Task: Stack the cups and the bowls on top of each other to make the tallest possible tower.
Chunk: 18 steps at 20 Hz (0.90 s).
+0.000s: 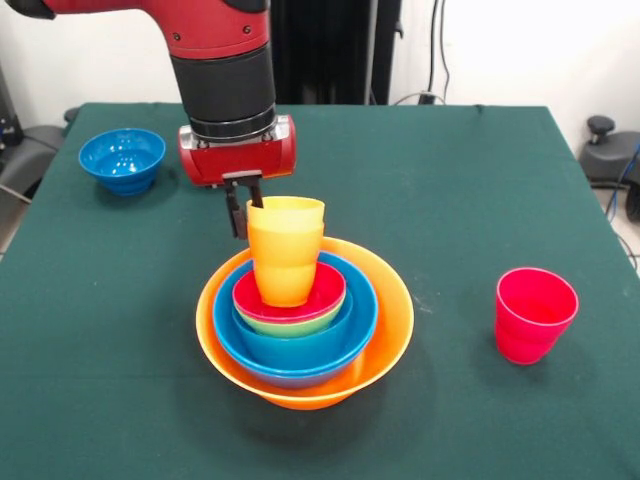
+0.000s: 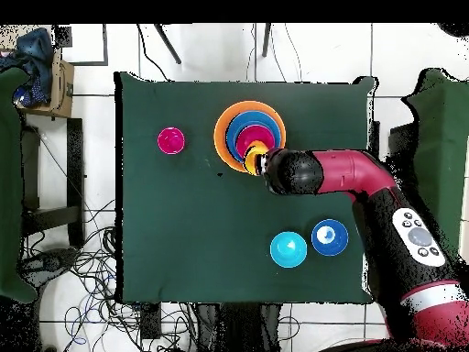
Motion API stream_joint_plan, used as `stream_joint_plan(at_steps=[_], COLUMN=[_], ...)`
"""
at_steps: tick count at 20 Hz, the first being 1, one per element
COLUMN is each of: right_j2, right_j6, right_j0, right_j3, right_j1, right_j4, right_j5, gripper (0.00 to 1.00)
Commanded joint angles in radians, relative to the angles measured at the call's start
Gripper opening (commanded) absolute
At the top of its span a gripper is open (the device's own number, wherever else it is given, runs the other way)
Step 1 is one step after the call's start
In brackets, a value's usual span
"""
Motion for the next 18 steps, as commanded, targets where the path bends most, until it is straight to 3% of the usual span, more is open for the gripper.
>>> stream_joint_plan(at_steps=[1,12,18], right_j2=[0.041,0.113,0.119], right_j6=[-0.197,-0.183,-0.193], right_j0=[0.001,-0.015,-0.014], right_j3=[0.016,-0.060,-0.107], right_j1=[0.020,-0.038,-0.025], right_j4=[-0.051,0.080,0.096], right_j5=[0.033,0.167,0.187], gripper=[0.00,0.00,0.00])
